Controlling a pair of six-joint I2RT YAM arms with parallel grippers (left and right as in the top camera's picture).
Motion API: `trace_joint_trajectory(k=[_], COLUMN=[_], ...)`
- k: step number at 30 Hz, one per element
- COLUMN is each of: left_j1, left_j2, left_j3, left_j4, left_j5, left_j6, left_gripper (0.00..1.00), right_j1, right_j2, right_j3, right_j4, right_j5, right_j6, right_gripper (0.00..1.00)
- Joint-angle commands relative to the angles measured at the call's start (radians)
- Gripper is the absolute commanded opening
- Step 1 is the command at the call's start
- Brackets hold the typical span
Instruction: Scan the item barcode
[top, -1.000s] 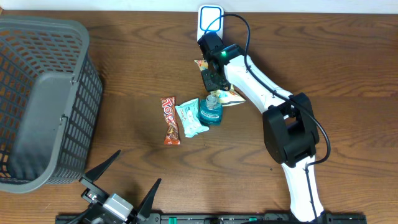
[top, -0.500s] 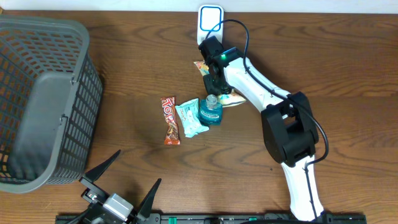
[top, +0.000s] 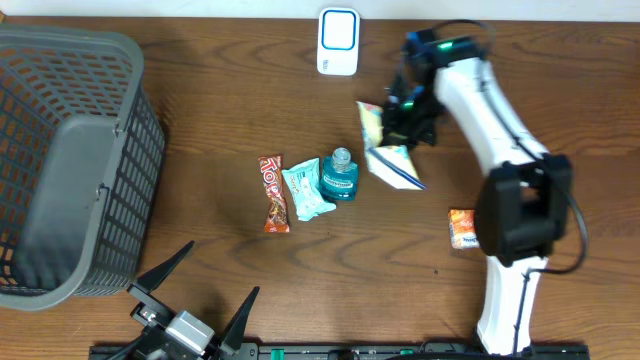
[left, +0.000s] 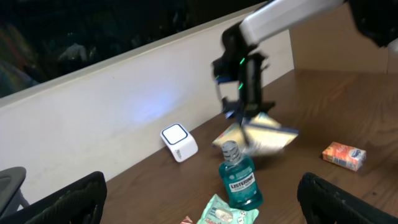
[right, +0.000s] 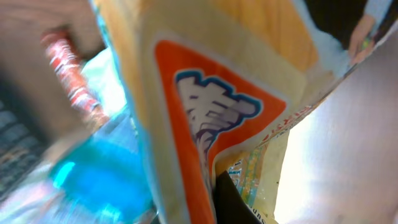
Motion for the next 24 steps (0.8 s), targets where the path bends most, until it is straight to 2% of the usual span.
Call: trace_joint_trajectory(k=[1,2,5,11,16,24], left_j1=[0.001,0.001,0.001,0.001,0.001,0.001], left_j2=[-0.008,-0.008,-0.008,-0.008,-0.008,-0.008], left_j3=[-0.004,-0.004,-0.004,-0.004,-0.004,-0.004], left_j4=[0.003,0.003,0.002,0.002,0.002,0.002], left_j5=[-0.002,-0.002,-0.002,-0.002,-0.002,-0.002], left_j6=[0.017,0.017,0.017,0.017,0.017,0.017], left_gripper=[0.98,0.98,0.98,0.98,0.98,0.98], right_j1=[-0.043,-0.058,-0.074,-0.036,-0.043,-0.046], right_j2=[-0.044,-0.044,-0.056,-0.061,-0.061,-0.061], right_j3=[0.023,0.019,0.010,0.010,0.010,0.010], right_j4=[-0.175,-0.235,-0.235,-0.235,-0.234,-0.234], right_j5=[-0.300,-0.311,-0.386,-0.579,-0.499,-0.491], right_j6=[0.047,0.089,0.107,0.263,0.310,0.346], right_gripper=[0.02,0.02,0.01,0.01,0.01,0.01])
